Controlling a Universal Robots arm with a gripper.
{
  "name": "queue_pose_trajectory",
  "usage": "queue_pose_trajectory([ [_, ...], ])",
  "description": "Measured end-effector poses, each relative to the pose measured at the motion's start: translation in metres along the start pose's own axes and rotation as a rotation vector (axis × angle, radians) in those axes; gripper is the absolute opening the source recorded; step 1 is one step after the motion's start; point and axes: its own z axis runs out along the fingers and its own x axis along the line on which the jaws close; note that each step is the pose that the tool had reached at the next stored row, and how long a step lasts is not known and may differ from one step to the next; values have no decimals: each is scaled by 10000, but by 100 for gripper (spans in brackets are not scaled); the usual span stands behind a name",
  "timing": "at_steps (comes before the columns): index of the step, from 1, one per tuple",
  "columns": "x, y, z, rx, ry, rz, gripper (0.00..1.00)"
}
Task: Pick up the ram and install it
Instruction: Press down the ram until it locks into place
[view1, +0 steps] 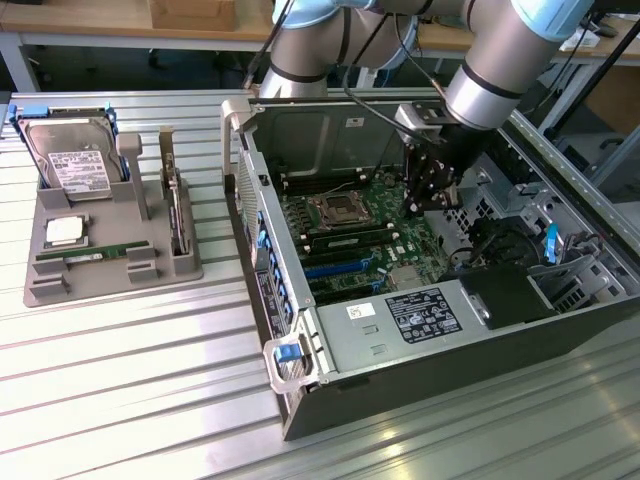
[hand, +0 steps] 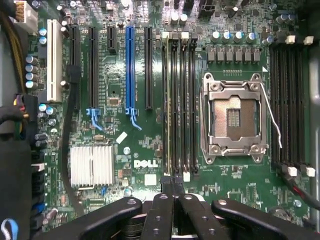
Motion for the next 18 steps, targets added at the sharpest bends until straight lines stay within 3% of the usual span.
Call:
queue_pose_trajectory([
  [6,15,44,267,-2,11,0,10],
  [8,26,43,272,1,-1,0,10],
  [10,24,51,187,10,1,-2,10],
  [12,24,188,170,74,-2,-5,10],
  [13,26,298,180,87,-2,-4,10],
  [15,28,416,191,99,-2,-3,10],
  [17,31,594,210,116,-2,-5,10],
  [18,32,725,224,126,1,-5,10],
])
